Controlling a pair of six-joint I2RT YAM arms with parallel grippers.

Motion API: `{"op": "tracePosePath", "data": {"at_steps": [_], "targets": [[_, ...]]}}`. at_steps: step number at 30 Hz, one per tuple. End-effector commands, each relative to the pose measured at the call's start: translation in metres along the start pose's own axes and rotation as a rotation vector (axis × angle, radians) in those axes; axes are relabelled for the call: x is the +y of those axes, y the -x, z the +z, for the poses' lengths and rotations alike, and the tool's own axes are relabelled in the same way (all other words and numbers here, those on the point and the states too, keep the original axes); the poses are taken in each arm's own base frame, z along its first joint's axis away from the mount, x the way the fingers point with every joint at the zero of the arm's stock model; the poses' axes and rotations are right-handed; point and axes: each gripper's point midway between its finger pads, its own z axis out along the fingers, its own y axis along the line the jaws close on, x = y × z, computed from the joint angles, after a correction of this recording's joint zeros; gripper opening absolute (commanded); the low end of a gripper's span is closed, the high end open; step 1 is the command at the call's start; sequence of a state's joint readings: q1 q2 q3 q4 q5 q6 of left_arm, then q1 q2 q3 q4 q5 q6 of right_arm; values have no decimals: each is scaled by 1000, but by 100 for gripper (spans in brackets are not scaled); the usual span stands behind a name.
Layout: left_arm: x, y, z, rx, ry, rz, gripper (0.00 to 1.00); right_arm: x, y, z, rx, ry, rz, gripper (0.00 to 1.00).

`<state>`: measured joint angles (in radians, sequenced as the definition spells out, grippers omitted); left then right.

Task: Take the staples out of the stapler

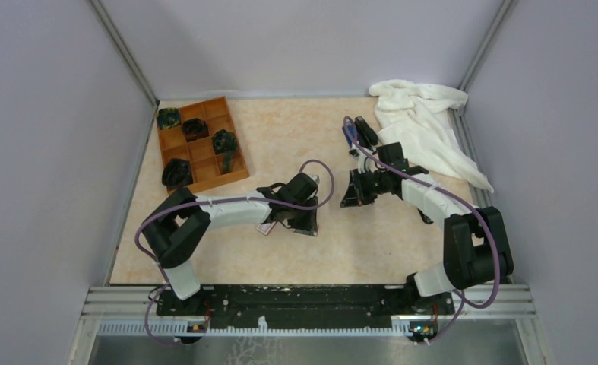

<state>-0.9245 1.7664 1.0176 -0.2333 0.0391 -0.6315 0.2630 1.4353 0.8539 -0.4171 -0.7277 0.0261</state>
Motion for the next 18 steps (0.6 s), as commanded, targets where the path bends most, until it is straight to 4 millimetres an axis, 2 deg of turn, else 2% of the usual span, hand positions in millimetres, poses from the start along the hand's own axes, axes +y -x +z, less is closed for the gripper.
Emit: {"op": "tracePosePath", "data": {"at_steps": [1, 18], "targets": [[2, 12, 2, -33, 26, 3, 32, 6, 26, -6, -54, 16, -57, 0], [5, 20, -4, -71, 53, 6, 37, 6, 24, -6, -46, 19, -53, 0]]}}
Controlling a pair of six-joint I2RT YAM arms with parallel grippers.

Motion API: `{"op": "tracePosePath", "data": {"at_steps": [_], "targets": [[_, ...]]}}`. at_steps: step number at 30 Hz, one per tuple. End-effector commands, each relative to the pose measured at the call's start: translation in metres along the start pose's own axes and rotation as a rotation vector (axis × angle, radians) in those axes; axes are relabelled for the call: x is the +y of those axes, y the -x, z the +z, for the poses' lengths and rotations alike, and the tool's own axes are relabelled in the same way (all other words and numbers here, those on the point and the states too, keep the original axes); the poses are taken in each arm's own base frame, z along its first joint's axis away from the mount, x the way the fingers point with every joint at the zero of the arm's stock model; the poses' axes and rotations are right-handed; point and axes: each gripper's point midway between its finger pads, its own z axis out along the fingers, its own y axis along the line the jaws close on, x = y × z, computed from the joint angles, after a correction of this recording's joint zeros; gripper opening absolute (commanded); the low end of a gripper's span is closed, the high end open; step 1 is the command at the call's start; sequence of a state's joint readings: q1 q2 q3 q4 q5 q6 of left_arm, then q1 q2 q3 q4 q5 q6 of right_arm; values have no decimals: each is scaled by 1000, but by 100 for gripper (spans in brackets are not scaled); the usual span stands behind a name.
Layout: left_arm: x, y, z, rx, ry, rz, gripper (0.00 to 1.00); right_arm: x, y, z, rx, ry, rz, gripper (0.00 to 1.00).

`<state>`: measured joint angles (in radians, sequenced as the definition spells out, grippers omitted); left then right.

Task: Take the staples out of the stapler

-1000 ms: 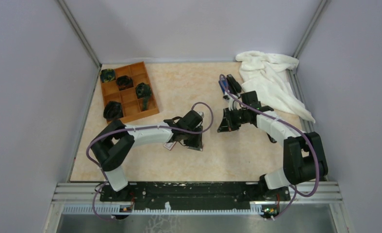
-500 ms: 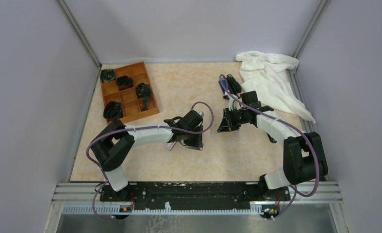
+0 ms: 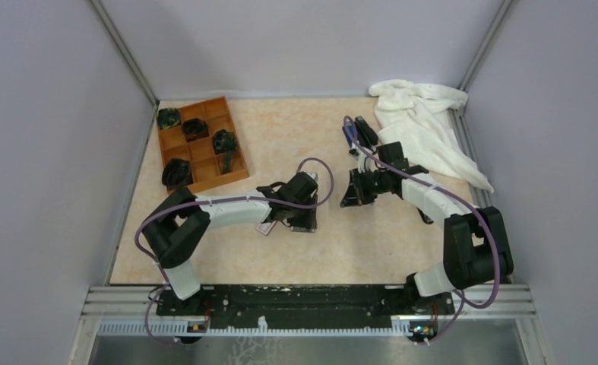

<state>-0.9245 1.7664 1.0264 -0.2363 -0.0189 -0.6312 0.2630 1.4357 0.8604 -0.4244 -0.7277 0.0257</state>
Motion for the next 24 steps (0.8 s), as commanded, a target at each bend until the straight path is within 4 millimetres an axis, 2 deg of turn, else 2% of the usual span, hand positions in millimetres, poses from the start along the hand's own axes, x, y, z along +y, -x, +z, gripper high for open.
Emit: {"op": "tracePosePath", "data": {"at_steps": [1, 14, 24], "targets": [[-1, 12, -4, -33, 13, 5, 37, 5, 23, -5, -48, 19, -55, 0], [-1, 20, -2, -55, 42, 16, 42, 5, 23, -5, -47, 19, -54, 0], [5, 19, 0, -43, 95, 28, 45, 5, 22, -5, -45, 19, -53, 0]]}}
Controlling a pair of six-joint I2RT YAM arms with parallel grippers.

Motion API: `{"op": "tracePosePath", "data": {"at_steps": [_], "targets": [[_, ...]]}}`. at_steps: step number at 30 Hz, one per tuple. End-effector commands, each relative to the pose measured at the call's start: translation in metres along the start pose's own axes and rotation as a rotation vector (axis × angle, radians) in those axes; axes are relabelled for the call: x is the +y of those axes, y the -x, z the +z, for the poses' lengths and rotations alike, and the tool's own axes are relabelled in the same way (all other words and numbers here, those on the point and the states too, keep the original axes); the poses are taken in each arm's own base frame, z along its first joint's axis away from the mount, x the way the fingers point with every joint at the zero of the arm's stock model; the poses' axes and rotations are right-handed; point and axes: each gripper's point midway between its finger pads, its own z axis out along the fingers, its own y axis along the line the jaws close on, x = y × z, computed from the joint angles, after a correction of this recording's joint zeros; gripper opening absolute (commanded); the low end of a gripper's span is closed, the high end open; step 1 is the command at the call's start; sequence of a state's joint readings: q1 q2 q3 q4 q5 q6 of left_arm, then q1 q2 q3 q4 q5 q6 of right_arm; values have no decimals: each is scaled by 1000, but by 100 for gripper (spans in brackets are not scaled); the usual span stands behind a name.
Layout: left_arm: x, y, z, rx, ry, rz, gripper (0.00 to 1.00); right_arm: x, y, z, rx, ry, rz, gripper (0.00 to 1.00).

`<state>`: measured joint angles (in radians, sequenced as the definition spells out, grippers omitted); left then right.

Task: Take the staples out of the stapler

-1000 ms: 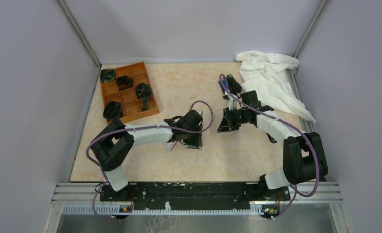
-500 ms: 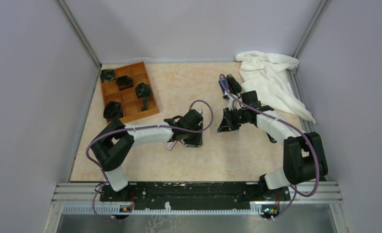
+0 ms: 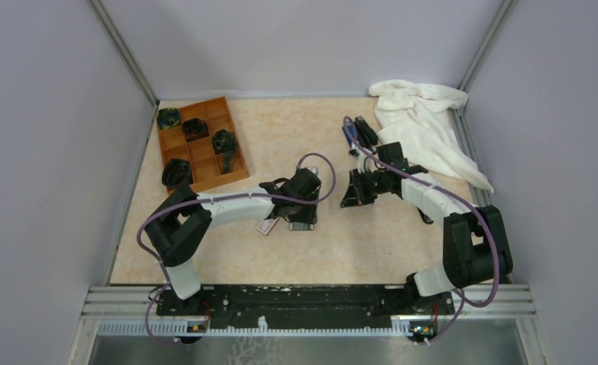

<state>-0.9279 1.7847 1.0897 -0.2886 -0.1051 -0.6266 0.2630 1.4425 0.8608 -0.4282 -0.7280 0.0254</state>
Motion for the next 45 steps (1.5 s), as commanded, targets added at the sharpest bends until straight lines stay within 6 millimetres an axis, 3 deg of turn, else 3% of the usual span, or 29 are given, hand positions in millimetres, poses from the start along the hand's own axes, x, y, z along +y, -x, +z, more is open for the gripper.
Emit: {"op": "tracePosePath", "data": {"at_steps": [1, 13, 21, 23, 25, 29, 33, 35, 40, 43, 45], "targets": [[1, 2, 1, 2, 21, 20, 45, 6, 24, -6, -53, 19, -59, 0], [-17, 23, -25, -86, -28, 38, 44, 6, 26, -8, -55, 18, -82, 0], [-47, 51, -81, -366, -315, 114, 47, 32, 25, -25, -44, 137, -347, 3], [-41, 51, -96, -451, -349, 138, 52, 31, 29, -32, -62, 103, -414, 6], [-28, 49, -108, -534, -356, 161, 63, 31, 36, -40, -99, 63, -490, 10], [14, 40, -119, -646, -312, 143, 98, 51, 53, -60, -203, 57, -645, 30], [41, 42, -121, -654, -379, 58, 99, 93, 49, -60, -199, 343, -636, 50], [44, 46, -121, -660, -415, 39, 98, 104, 49, -61, -193, 427, -629, 51], [36, 46, -96, -542, -431, 41, 72, 67, 42, -46, -159, 256, -660, 49], [35, 39, -74, -421, -406, 33, 52, 54, 39, -48, -159, 184, -669, 48], [38, 37, -63, -363, -369, 22, 46, 51, 38, -48, -163, 169, -666, 48]]}}
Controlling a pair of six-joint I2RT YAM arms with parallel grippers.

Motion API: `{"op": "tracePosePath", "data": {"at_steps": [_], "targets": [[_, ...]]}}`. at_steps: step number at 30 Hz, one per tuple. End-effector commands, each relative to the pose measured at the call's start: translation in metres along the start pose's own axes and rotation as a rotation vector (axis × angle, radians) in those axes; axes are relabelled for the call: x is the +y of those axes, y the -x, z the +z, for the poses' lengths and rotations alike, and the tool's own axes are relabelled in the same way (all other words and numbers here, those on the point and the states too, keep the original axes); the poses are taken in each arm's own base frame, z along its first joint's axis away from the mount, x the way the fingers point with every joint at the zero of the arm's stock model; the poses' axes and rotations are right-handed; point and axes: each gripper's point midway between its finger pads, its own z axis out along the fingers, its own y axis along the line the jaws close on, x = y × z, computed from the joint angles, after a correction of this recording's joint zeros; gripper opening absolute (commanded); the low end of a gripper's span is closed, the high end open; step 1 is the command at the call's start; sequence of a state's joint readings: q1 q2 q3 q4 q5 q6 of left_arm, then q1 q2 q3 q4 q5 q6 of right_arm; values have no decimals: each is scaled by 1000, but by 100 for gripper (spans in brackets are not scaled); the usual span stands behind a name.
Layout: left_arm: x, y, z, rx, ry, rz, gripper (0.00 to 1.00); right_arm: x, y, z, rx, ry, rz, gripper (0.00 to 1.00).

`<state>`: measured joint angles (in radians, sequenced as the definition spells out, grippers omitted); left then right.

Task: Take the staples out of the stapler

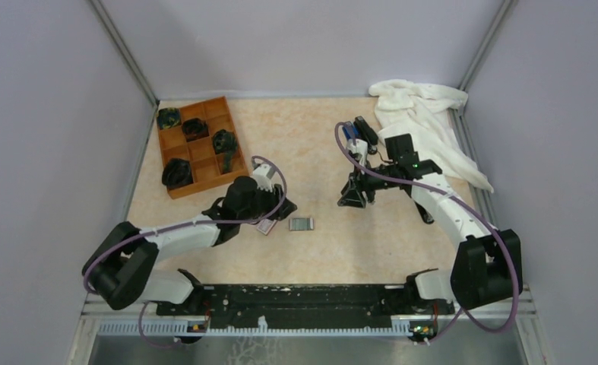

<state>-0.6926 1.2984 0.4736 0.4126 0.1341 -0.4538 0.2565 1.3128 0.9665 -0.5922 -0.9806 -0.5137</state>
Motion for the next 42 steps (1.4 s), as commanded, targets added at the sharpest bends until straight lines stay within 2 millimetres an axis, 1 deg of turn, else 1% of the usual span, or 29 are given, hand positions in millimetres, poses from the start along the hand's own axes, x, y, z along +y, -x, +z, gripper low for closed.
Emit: {"op": "tracePosePath", "data": {"at_steps": [1, 3, 7, 11, 16, 23, 30, 37, 42], "targets": [[-5, -3, 15, 106, -6, -20, 44, -10, 6, -10, -20, -74, -90, 48], [0, -3, 21, 134, 33, -20, 43, -13, 5, -11, -14, -89, -88, 47], [13, -18, 28, 210, 96, -24, 39, -12, 5, -12, -15, -94, -78, 47], [19, -28, 29, 247, 118, -31, 34, -8, 10, -16, -33, -95, -91, 47], [23, -34, 29, 275, 137, -32, 34, -7, 10, -18, -41, -98, -86, 46], [23, -46, 33, 311, 121, -55, 32, -8, 10, -19, -45, -104, -81, 46], [13, -48, 34, 320, 64, -81, 33, -9, 8, -19, -43, -102, -76, 45], [6, -54, 27, 337, 36, -111, 33, -10, 7, -19, -42, -105, -72, 45], [2, -60, 22, 348, 20, -128, 34, -15, 4, -18, -27, -127, -66, 45]]}}
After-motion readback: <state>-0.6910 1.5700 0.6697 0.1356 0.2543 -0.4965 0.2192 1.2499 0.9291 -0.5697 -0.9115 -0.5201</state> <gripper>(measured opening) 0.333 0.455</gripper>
